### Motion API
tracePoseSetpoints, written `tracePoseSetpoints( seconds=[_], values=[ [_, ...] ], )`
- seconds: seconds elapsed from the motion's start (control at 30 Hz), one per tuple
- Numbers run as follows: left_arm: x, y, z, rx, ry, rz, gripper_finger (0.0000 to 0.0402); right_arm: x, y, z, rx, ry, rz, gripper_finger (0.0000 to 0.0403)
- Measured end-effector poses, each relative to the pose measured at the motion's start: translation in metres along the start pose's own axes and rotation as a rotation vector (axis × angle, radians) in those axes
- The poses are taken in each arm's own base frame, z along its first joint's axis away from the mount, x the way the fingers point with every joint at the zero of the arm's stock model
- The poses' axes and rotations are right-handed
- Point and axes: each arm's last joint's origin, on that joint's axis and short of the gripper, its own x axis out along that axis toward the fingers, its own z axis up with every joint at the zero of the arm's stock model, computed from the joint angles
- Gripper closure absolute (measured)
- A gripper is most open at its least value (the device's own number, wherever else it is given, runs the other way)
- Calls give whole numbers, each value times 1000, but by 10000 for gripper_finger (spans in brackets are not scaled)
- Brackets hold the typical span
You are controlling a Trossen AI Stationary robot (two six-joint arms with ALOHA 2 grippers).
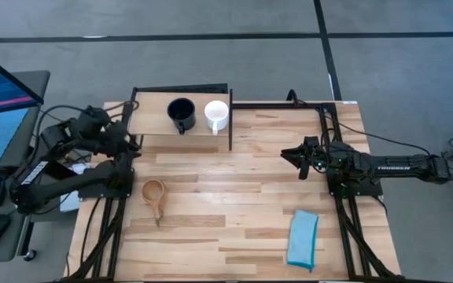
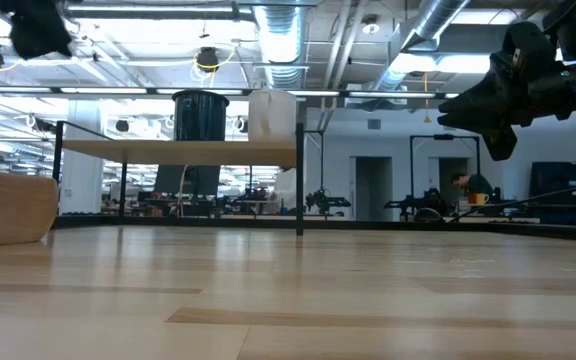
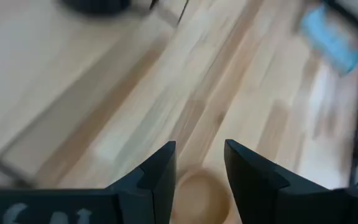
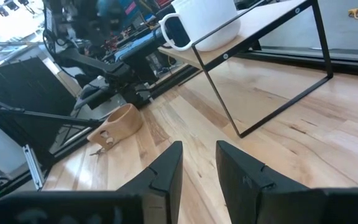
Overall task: Stack small to large cups/mugs on shelf
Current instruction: Put the brown mug on the shelf
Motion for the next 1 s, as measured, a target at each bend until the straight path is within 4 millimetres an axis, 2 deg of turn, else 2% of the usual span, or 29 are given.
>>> tracePoseSetpoints(
  seconds=[0.23,0.4,0.57,0.8,1.0],
  values=[
    [11,6,-14,-63,135,33,275,0,0,0,5,0,0,284],
    [18,10,-13,-73,168,105,275,0,0,0,5,0,0,284],
    [29,12,-13,-54,229,95,279,0,0,0,12,-1,-1,284],
    [51,11,-21,-41,352,73,309,0,0,0,42,-1,-1,284],
    [66,1,-16,-50,365,7,333,0,0,0,42,-1,-2,284]
  ],
)
